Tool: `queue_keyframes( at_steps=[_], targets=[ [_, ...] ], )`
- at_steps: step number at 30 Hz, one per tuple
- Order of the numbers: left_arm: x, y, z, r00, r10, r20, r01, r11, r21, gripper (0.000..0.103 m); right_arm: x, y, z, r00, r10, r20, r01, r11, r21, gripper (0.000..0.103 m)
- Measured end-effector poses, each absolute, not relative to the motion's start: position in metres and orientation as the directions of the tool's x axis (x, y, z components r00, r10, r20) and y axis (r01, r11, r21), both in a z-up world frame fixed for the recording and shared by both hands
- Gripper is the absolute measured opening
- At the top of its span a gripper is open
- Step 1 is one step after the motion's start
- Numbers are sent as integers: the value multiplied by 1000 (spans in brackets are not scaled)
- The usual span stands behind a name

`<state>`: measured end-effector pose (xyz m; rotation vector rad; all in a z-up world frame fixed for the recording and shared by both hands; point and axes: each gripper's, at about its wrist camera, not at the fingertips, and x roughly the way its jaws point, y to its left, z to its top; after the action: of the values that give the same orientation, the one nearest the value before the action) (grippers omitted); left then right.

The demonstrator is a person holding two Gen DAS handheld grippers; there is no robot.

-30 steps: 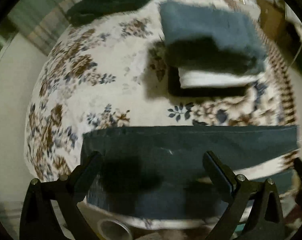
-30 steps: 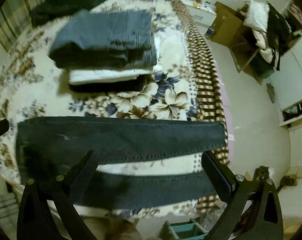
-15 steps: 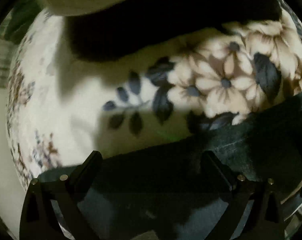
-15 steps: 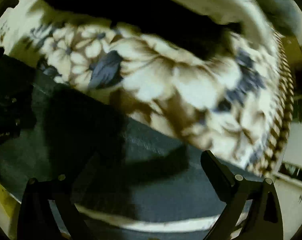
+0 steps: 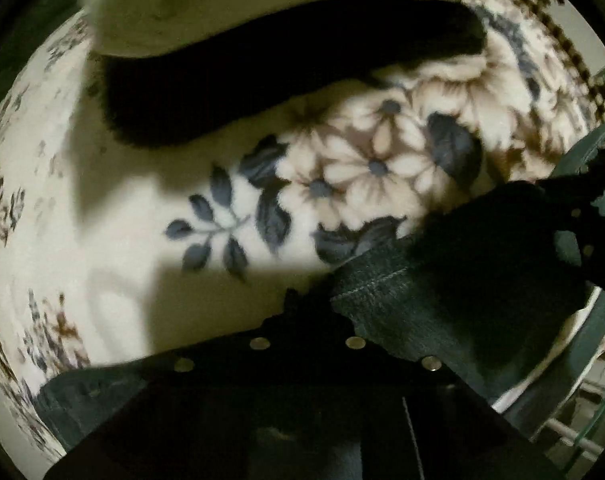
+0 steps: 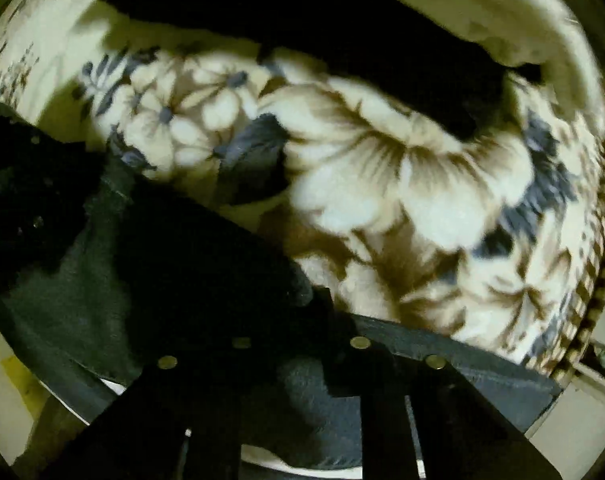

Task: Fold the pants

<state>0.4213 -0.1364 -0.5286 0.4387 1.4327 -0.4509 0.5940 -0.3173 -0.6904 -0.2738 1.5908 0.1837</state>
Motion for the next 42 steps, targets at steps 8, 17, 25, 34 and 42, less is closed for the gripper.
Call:
queue_keyframes(
  at_steps=[8, 17, 25, 34, 42],
  targets=[
    [364, -122, -429, 206, -99, -974, 411, 911, -6, 3, 541, -313, -627, 150, -56, -987, -254, 963, -94, 10],
    [248, -68, -418, 229, -116, -967, 231, 971, -62, 2, 403, -292, -552, 256, -67, -964, -281, 949, -140, 9],
    [175, -66, -475, 136, -88, -987, 131, 989, -70, 2, 300, -280, -592, 185, -61, -981, -303, 946, -116, 9],
    [159, -71, -516, 65, 4, -998, 68, 998, 8, 10, 277, -280, -655, 57, -66, -996, -313, 946, -80, 46],
    [164, -86, -470, 197, -19, -980, 7, 1000, -18, 88, 265, -359, -619, 61, 78, -995, 0, 997, 78, 83]
  ],
)
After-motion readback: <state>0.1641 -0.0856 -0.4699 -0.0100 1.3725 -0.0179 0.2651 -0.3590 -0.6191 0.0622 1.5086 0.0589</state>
